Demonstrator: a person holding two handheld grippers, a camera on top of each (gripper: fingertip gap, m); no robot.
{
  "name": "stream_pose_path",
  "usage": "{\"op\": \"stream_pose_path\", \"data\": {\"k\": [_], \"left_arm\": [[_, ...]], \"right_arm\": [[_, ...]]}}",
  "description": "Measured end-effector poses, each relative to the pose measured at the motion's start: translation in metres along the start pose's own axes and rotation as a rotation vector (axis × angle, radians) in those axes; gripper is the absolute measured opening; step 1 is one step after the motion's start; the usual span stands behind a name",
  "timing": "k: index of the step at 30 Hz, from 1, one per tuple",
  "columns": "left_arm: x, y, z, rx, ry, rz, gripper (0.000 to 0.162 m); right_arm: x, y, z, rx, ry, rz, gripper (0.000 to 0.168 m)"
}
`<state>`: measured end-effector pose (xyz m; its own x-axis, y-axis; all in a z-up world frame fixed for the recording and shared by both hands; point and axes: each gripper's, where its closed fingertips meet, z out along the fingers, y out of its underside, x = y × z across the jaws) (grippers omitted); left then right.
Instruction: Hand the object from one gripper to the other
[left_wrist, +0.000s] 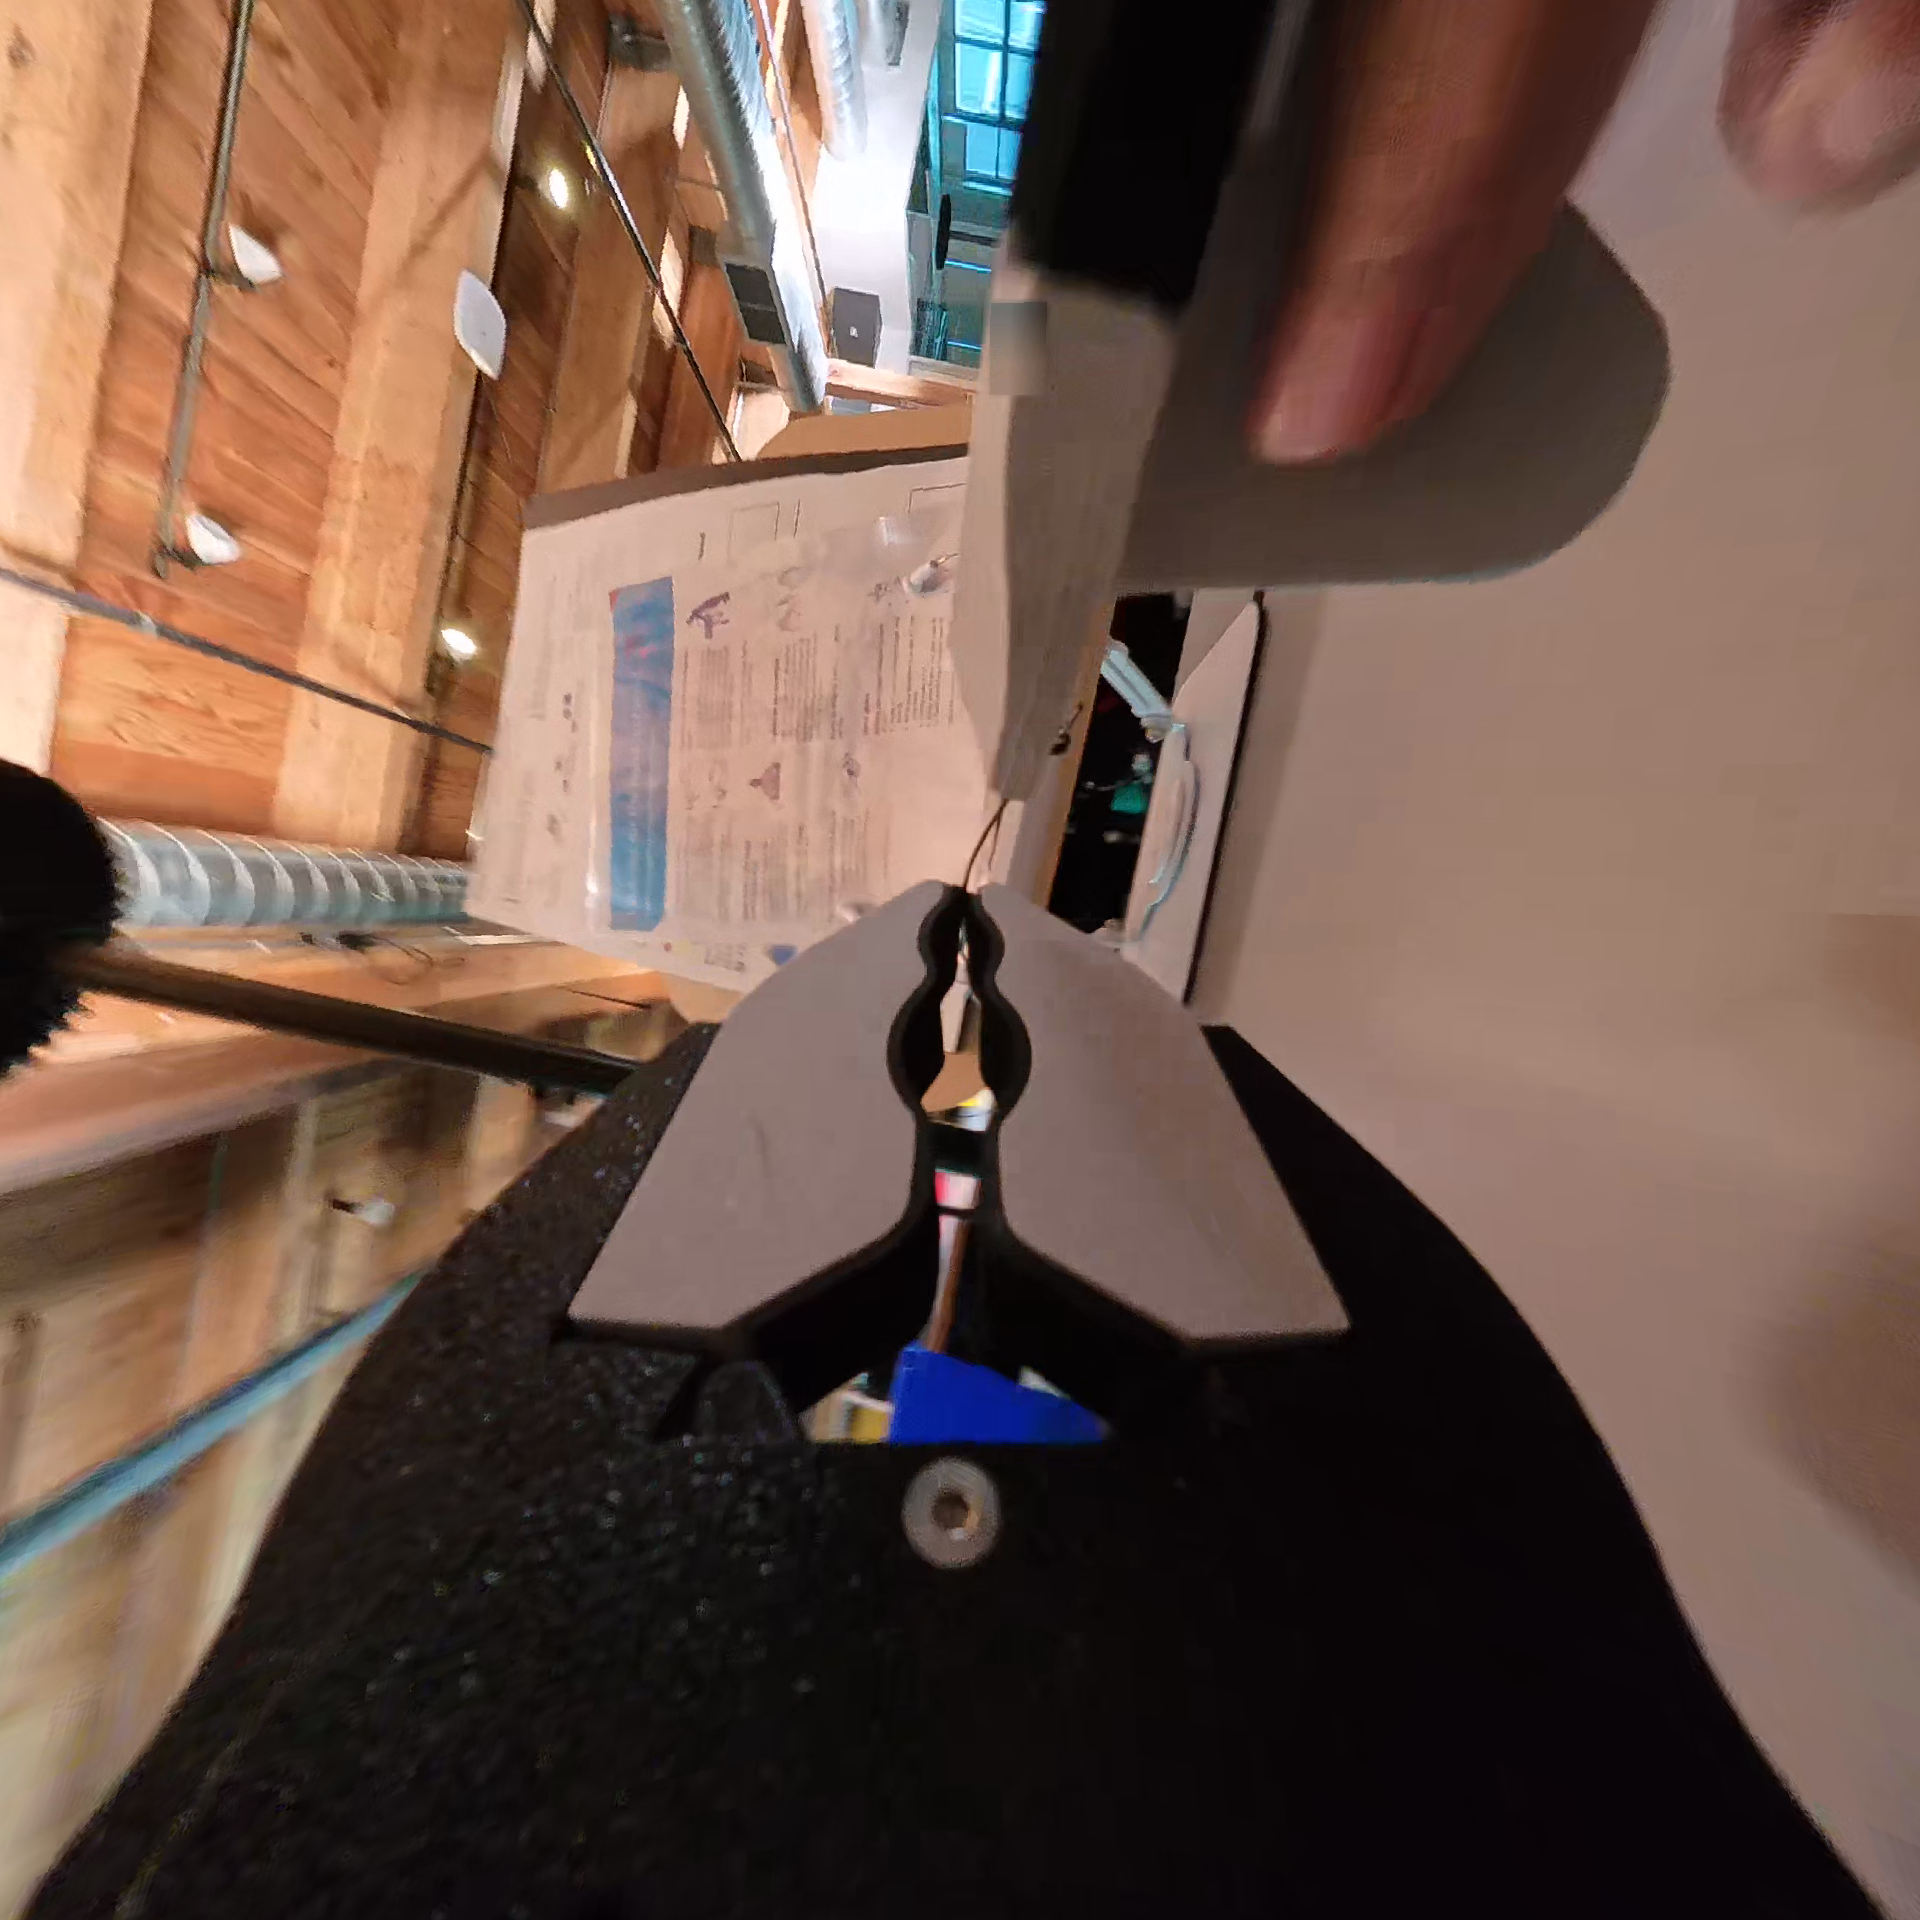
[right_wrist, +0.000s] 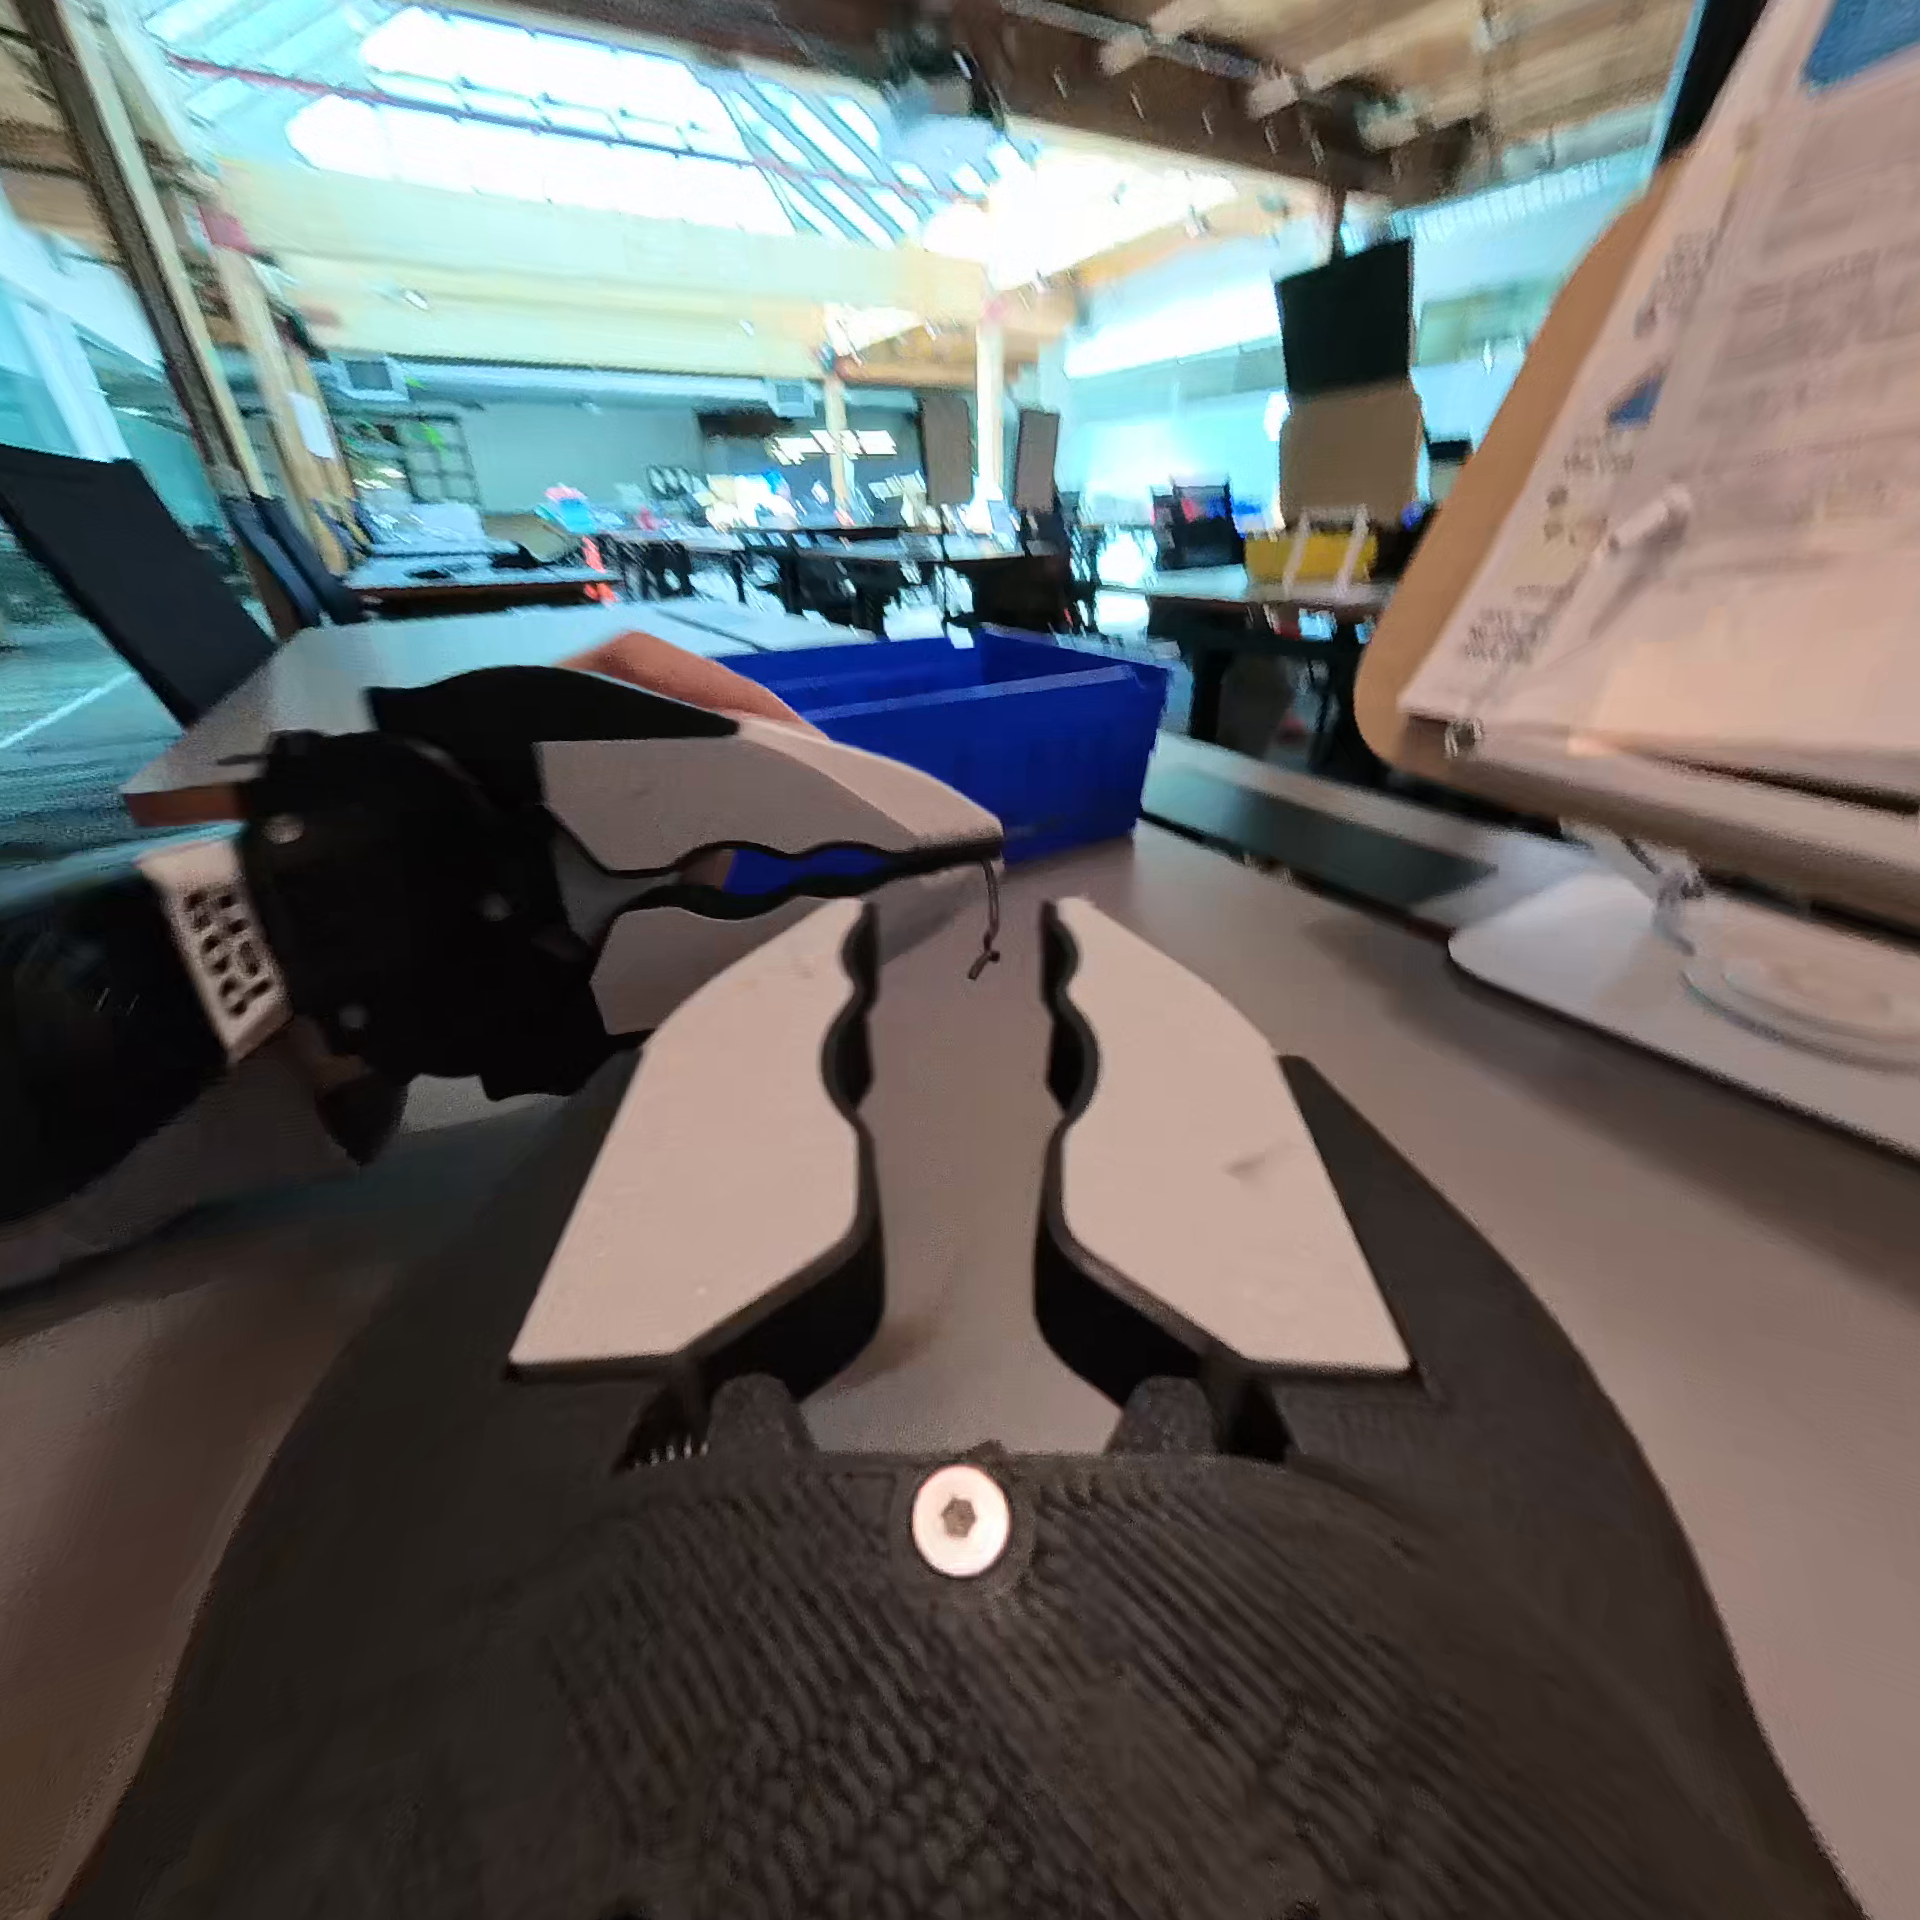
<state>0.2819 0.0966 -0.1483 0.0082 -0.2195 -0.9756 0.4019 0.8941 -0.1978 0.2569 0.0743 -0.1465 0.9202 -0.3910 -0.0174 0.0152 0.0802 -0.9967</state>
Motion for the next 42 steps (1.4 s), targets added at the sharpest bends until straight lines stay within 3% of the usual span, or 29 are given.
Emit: {"op": "stream_pose_path", "data": {"k": [2, 8, 15, 23, 27, 31, 33, 36, 42], "left_arm": [[0.0, 0.001, -0.001, 0.022, 0.039, -0.185, 0.0], [0.013, -0.009, -0.002, 0.14, 0.278, -0.821, 0.0], [0.012, -0.043, -0.013, 0.373, 0.6, -1.38, 0.0], [0.015, -0.043, -0.013, 0.358, 0.596, -1.34, 0.0], [0.018, -0.046, -0.012, 0.339, 0.583, -1.285, 0.0], [0.017, -0.047, -0.014, 0.355, 0.585, -1.255, 0.001], [0.015, -0.053, -0.021, 0.413, 0.631, -1.256, 0.003], [0.015, -0.064, -0.035, 0.495, 0.812, -1.356, 0.027], [0.013, -0.089, -0.066, 0.689, 1.165, -1.55, 0.028]], "right_arm": [[-0.007, -0.014, -0.006, 0.094, -0.06, -0.084, 0.045], [-0.008, -0.023, -0.014, 0.139, -0.058, -0.211, 0.046], [-0.019, -0.017, -0.008, 0.109, -0.01, -0.387, 0.019], [-0.008, -0.024, -0.011, 0.137, 0.069, -0.363, 0.016], [-0.011, -0.022, -0.011, 0.118, 0.043, -0.381, 0.001], [-0.015, -0.022, -0.012, 0.115, -0.012, -0.371, 0.001], [-0.02, -0.028, -0.017, 0.15, -0.127, -0.232, 0.001], [-0.021, -0.048, -0.033, 0.283, -0.31, 0.05, 0.0], [-0.022, -0.071, -0.06, 0.482, -0.597, 0.386, 0.001]]}}
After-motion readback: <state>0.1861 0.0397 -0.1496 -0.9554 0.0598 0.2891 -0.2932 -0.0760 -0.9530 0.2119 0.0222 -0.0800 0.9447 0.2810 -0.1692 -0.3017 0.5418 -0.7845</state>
